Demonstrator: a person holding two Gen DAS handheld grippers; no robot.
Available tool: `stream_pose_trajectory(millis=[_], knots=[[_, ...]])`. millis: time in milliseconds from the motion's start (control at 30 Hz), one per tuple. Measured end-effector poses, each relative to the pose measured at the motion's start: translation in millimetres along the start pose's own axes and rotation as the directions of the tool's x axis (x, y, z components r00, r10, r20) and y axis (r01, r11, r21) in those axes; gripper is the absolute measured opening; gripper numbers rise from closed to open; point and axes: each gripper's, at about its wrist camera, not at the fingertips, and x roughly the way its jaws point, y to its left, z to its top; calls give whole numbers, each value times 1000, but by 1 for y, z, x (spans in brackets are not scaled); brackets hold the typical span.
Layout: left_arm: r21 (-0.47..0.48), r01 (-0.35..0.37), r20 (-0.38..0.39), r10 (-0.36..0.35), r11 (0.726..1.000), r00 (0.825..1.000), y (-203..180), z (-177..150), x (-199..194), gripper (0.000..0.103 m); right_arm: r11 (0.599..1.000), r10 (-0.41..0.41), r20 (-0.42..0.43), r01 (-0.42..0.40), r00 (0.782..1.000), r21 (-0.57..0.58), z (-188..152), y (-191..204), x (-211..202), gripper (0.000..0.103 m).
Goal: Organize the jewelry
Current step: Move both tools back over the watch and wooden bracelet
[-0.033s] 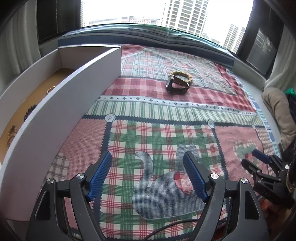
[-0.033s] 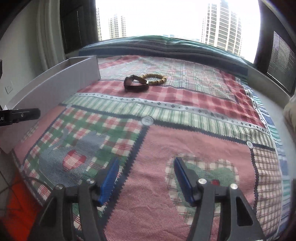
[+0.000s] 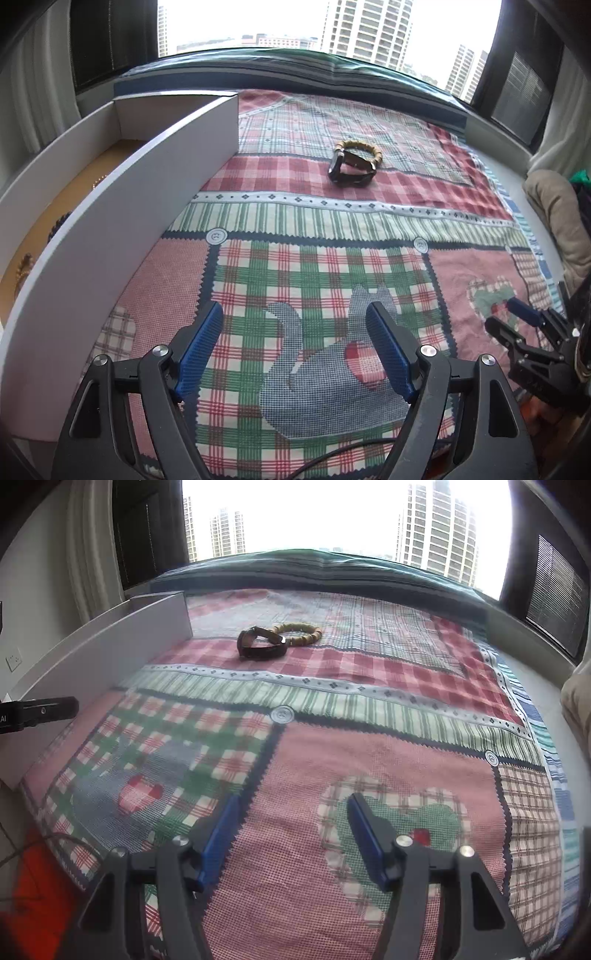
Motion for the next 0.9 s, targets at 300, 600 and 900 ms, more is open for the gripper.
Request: stream_pose_trajectory(millis=[300, 600, 900], knots=[[60, -66, 13, 65, 996, 998, -18, -4, 7, 81, 995, 18, -24, -15, 1000, 96, -20, -17, 4, 63], [17, -6, -68, 7, 1000, 998, -7, -9, 33, 94, 993, 33, -30, -29, 999, 111, -23, -11, 9, 63], [57, -48, -167, 57, 997, 984, 0, -17, 84, 99, 994, -60, -75, 67, 995, 91, -31, -14, 26, 68]])
